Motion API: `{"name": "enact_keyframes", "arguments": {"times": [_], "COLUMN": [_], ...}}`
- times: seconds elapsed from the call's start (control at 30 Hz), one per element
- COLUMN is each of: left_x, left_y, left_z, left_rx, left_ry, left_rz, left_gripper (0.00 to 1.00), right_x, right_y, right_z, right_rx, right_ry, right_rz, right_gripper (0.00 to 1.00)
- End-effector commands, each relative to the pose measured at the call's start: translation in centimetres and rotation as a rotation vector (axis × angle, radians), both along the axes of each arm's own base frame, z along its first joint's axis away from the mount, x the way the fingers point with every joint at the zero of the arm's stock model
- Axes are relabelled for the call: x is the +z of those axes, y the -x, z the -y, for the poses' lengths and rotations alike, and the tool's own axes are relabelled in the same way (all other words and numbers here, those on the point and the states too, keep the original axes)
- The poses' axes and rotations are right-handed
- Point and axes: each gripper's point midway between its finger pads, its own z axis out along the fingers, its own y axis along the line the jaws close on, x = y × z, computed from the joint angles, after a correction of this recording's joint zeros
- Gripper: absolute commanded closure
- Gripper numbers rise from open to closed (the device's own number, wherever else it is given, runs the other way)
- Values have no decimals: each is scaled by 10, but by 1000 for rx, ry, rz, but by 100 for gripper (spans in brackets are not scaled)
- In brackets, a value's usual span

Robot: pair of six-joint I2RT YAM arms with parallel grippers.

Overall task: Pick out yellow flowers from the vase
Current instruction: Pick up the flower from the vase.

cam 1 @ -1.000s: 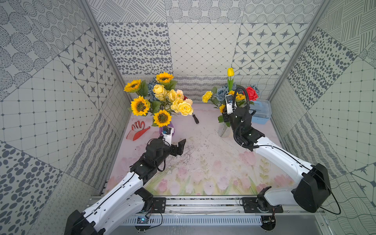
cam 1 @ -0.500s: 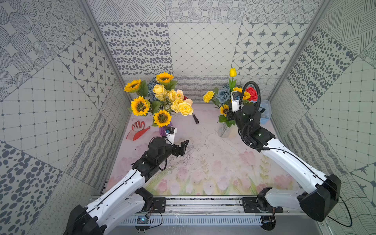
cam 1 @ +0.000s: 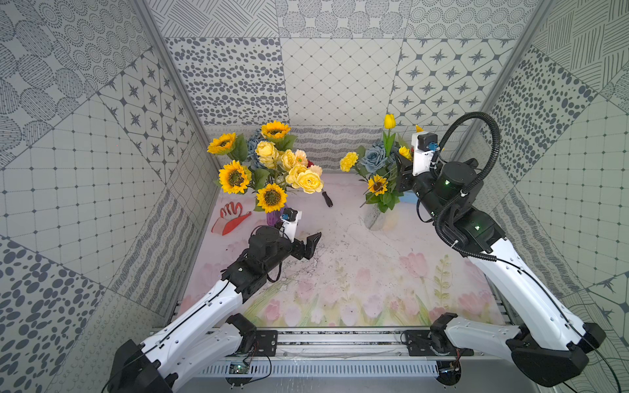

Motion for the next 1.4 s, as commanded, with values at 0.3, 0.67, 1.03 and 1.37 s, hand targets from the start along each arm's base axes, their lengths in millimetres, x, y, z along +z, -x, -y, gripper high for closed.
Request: {"name": "enact_keyframes", "arguments": {"times": [0.3,0.67,1.03,1.37], "left_x": [23,34,25,13], "left_y": [14,23,20,28], "left_z": [17,43,103,134], "left_rx": [-127,-273,-455,-591], "left_ry": [-7,63,92,128], "left_rz": [46,15,-8,-78], "left_gripper": [2,2,2,2], "right_x": [-51,-116,-147,-186], "right_y": [2,11,23,48], "right_z": [-9,-31,-51,-61], "right_rx": [47,160,276,372], "right_ry": [67,27,-81,-175], "right_rz": [-157,-319,-397,-499], "right_gripper": [77,77,79,79]}}
